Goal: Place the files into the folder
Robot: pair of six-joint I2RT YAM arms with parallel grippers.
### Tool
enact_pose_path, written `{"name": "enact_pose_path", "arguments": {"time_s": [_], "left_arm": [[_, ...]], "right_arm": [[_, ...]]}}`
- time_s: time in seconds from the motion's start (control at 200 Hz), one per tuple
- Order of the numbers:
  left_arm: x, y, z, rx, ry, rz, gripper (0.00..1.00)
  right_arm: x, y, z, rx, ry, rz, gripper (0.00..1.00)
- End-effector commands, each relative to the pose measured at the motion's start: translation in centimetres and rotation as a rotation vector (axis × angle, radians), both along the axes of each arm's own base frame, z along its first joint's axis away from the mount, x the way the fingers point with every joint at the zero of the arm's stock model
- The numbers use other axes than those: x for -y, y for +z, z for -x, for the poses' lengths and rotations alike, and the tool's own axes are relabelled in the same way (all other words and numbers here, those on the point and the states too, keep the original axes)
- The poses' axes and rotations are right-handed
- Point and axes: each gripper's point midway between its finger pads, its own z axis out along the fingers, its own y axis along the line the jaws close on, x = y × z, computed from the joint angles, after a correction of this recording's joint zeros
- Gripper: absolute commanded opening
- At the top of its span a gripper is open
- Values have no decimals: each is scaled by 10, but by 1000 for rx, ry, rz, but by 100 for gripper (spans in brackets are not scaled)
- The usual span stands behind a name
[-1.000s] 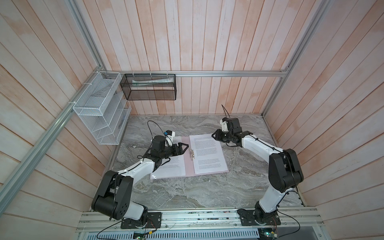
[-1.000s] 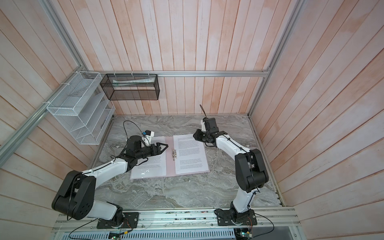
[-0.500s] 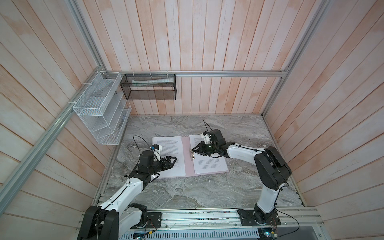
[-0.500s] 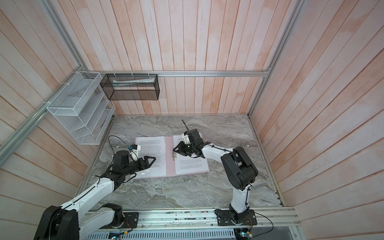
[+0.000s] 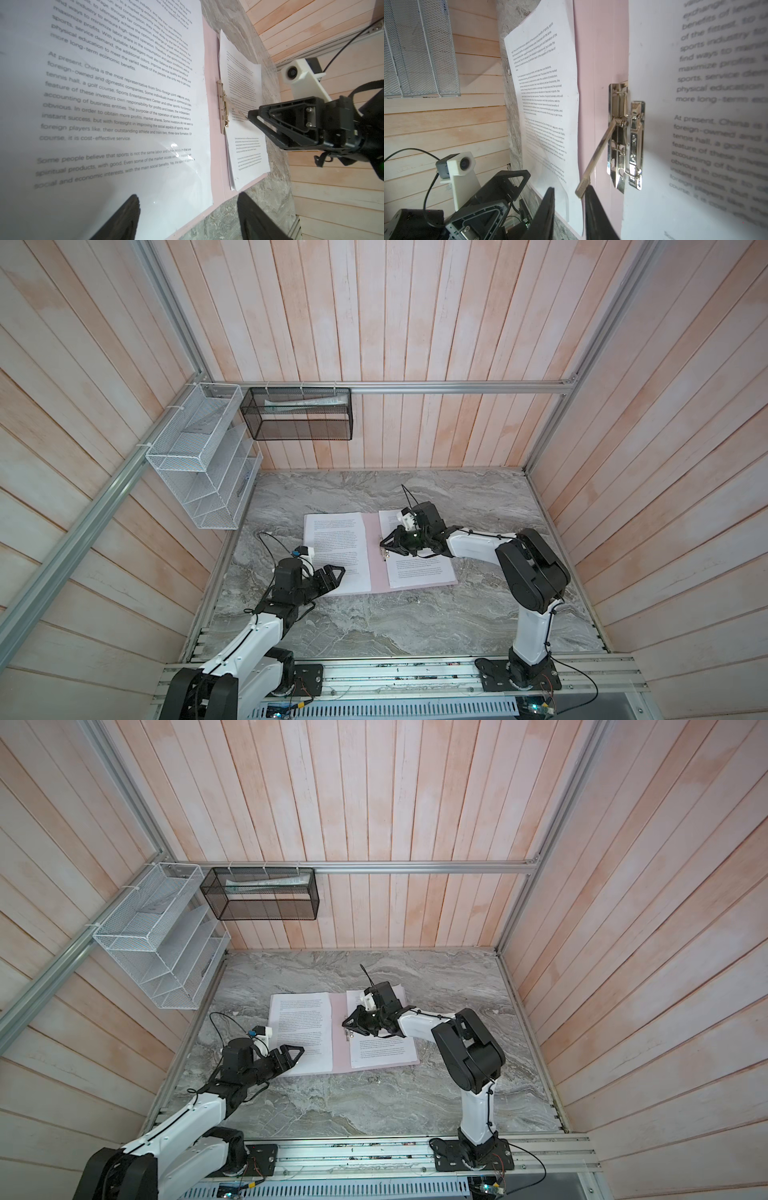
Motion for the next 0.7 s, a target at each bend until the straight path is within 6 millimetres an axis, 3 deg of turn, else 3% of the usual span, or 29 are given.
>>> {"name": "enact_pose_path", "arguments": {"time_s": [0.0, 0.695], "left_arm": [[-5, 1, -3, 17, 39, 13, 76], [-5, -28, 6, -47, 62, 64, 76]], "right_arm": [[-7, -1, -1, -12, 13, -9, 24], [-5, -10, 3, -42, 11, -6, 21]]}}
